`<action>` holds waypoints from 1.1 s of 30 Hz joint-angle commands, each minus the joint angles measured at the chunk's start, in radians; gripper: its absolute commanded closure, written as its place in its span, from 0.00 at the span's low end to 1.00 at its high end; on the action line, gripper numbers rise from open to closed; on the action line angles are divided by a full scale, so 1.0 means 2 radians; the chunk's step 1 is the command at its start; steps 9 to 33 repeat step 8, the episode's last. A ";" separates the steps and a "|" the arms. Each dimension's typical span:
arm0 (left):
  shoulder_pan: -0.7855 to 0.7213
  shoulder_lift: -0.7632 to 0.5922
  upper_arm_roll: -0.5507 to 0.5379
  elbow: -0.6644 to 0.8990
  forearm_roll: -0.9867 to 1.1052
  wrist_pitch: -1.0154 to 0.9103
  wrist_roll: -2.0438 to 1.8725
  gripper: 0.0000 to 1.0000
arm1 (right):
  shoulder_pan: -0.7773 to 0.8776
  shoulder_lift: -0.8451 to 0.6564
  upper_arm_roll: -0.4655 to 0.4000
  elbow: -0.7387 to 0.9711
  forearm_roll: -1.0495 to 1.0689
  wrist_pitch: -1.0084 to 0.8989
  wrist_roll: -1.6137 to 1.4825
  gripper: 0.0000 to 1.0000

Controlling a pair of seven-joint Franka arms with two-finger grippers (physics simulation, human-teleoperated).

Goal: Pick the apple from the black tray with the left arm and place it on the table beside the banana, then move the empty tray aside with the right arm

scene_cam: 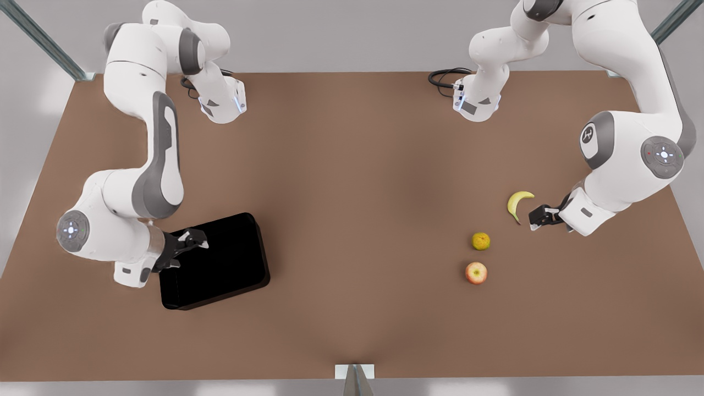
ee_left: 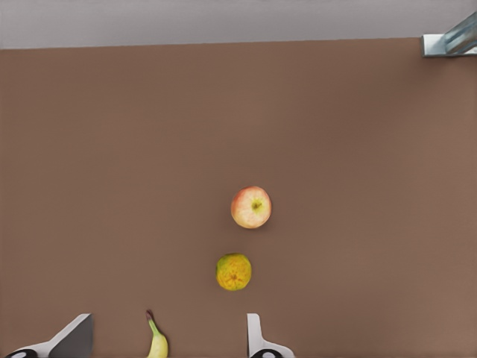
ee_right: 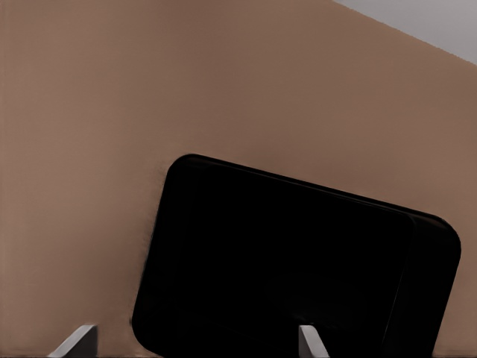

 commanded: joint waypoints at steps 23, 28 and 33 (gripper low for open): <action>0.001 0.000 0.000 0.001 0.000 0.002 0.009 0.00 | 0.013 -0.001 0.000 0.000 -0.035 -0.070 0.358 0.00; 0.001 0.000 0.000 0.001 0.000 0.002 0.009 0.00 | 0.013 -0.001 0.000 0.000 -0.035 -0.070 0.358 0.00; 0.001 0.000 0.000 0.001 0.000 0.002 0.009 0.00 | 0.013 -0.001 0.000 0.000 -0.035 -0.070 0.358 0.00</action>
